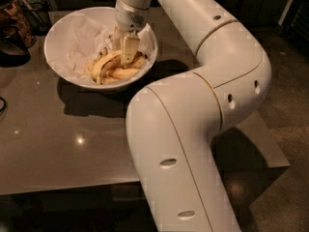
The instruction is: Pick banana from white bowl
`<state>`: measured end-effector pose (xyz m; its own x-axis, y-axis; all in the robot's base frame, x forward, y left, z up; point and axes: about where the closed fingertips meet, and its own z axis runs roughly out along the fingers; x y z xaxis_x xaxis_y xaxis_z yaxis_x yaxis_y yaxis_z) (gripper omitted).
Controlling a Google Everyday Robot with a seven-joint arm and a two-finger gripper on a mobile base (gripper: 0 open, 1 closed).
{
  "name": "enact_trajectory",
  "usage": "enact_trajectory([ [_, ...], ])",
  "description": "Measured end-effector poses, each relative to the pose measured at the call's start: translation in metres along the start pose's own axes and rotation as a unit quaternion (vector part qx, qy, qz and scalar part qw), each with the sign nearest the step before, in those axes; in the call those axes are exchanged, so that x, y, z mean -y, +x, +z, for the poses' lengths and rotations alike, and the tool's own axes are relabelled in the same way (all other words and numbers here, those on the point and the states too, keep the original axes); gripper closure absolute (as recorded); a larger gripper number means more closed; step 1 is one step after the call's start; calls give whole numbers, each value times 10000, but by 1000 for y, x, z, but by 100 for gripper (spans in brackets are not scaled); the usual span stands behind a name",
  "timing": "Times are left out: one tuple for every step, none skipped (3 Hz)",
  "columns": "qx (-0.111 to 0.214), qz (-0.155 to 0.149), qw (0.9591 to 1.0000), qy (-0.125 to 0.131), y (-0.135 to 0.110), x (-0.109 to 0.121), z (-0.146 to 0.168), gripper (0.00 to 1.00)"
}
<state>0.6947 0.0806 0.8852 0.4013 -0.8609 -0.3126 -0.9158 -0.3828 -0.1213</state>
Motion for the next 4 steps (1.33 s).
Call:
enact_trajectory([
  [-17,29,10000,-3,2,-1,0,67],
  [-139,70,9999,63,5,-1,-5,90],
  [-138,70,9999,64,5,-1,-5,100],
  [-50,97,9995,291,3,5,-10,100],
])
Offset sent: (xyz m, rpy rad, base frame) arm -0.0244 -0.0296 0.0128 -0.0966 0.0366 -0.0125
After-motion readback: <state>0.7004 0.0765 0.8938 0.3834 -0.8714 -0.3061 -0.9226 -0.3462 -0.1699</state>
